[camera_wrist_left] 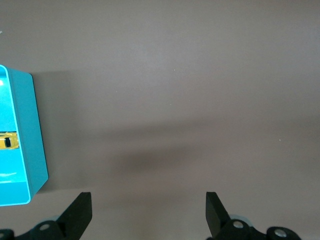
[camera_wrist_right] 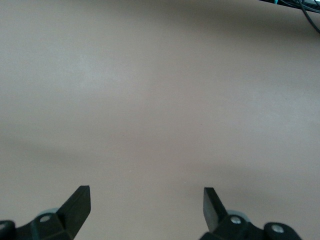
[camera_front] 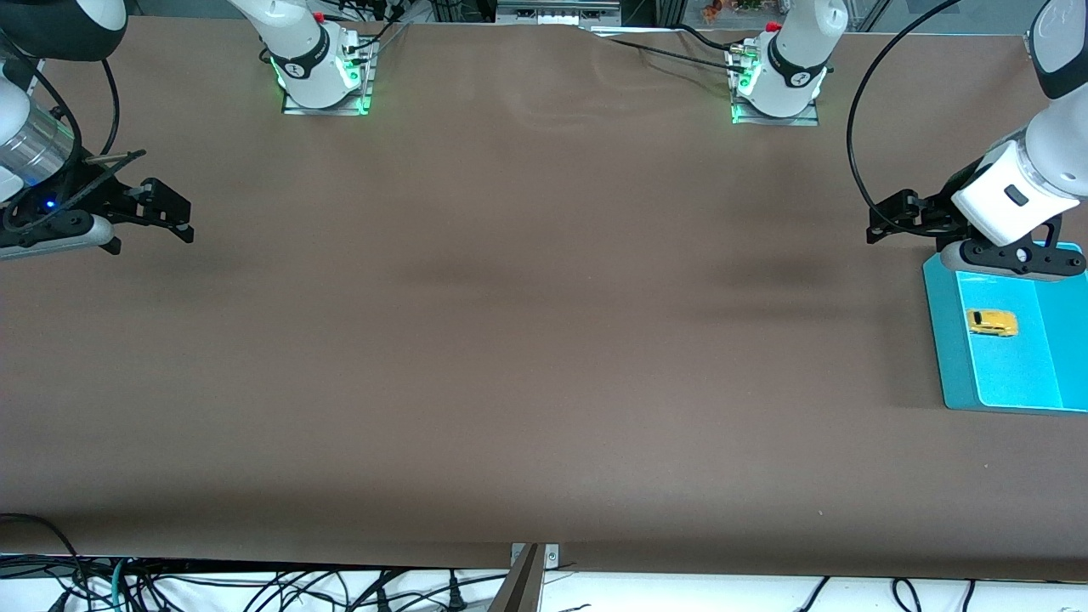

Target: Wind and store yellow beetle car

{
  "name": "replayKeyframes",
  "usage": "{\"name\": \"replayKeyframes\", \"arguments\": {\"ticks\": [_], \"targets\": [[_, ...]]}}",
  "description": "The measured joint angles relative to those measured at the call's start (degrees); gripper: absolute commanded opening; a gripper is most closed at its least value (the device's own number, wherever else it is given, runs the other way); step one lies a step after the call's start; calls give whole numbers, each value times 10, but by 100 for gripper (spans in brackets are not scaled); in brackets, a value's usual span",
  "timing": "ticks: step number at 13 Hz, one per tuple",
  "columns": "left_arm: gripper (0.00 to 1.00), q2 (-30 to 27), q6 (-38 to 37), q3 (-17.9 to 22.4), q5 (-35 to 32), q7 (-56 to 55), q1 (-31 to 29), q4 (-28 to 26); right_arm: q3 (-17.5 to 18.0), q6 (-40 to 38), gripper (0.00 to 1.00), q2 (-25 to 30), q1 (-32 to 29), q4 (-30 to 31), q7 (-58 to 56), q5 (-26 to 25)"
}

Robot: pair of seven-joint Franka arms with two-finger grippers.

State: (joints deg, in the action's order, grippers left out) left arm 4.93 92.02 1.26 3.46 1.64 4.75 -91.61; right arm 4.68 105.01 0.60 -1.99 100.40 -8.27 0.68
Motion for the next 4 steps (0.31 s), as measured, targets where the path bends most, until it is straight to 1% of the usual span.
{"name": "replayKeyframes", "arguments": {"ticks": [4], "targets": [[100,0,1,3,0,0,-4,2,0,0,100,0,0,0,0,0]]}}
